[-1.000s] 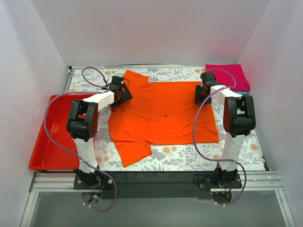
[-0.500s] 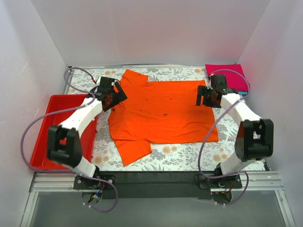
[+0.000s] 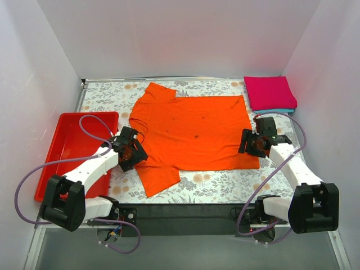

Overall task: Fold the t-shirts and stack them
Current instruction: Flatten the tshirt out, then fold the tshirt

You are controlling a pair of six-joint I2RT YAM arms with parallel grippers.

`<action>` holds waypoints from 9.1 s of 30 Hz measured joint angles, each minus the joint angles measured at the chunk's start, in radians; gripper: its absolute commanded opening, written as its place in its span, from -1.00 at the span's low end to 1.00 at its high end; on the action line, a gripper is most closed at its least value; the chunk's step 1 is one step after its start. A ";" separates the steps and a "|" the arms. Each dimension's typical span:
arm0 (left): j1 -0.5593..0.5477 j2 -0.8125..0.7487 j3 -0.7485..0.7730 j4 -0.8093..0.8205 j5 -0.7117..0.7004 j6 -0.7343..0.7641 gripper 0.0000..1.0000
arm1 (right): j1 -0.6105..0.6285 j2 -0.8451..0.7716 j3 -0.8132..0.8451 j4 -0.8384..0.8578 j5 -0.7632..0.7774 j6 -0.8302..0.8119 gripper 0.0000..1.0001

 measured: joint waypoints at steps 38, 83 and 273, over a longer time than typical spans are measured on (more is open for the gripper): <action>0.000 0.087 -0.047 0.111 -0.101 -0.001 -0.43 | -0.060 -0.106 -0.164 -0.005 0.067 0.057 -0.11; 0.000 0.099 -0.003 -0.005 -0.068 0.044 -1.00 | -0.236 0.013 -0.201 0.030 0.012 0.056 -0.97; 0.014 0.666 0.787 0.288 0.080 0.235 -1.00 | -0.059 -0.084 -0.010 0.006 -0.324 -0.034 0.25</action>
